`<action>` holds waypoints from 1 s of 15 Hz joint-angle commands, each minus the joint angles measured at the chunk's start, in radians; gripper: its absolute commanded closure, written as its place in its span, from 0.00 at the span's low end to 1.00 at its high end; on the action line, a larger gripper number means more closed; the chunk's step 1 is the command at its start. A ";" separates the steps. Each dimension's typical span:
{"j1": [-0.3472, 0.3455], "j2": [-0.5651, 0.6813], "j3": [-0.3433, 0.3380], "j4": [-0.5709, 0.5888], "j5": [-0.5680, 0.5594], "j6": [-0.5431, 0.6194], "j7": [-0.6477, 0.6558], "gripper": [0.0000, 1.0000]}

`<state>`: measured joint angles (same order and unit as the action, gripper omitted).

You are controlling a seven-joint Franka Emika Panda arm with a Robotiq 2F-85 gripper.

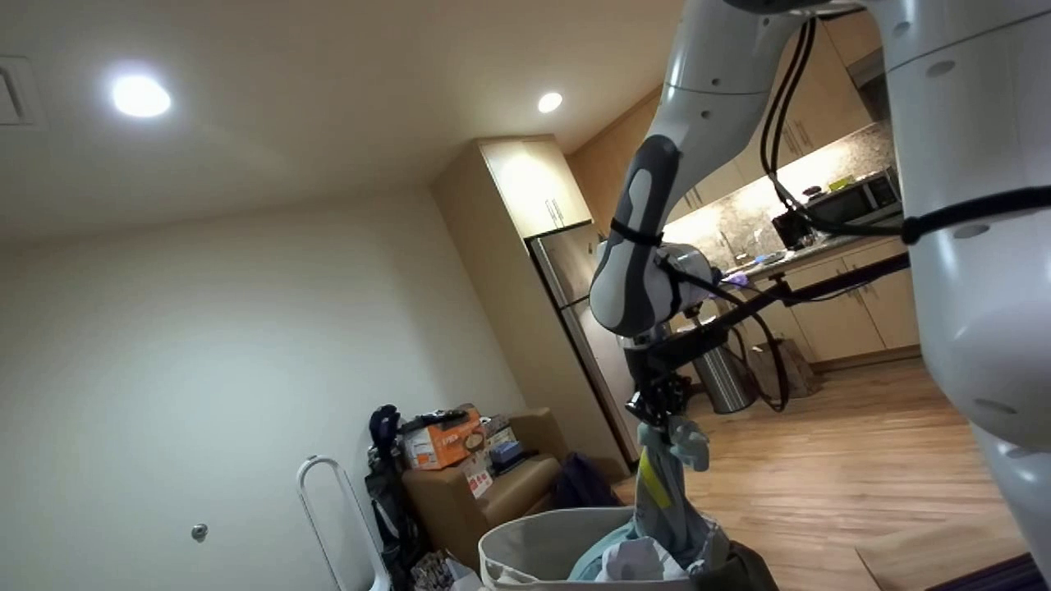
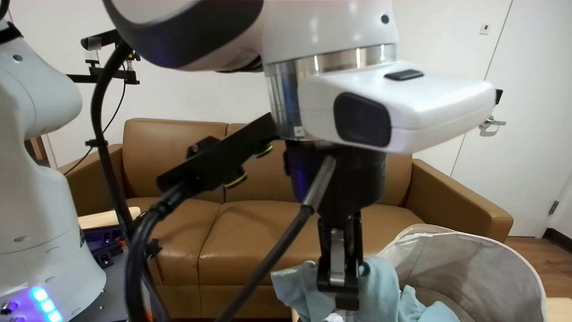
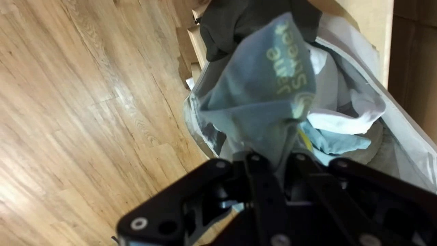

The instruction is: Move all the clothes from the couch and put them in the carrier bag

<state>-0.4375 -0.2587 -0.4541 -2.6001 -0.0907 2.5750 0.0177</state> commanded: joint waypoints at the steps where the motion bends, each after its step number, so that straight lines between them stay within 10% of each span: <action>1: -0.018 0.001 0.018 0.005 0.005 -0.006 -0.005 0.89; 12: 0.207 0.290 -0.101 0.221 0.295 -0.129 -0.668 0.96; 15: 0.102 0.432 -0.024 0.263 0.370 -0.166 -0.870 0.96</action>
<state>-0.2674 0.0218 -0.5202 -2.4119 0.1984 2.4647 -0.6605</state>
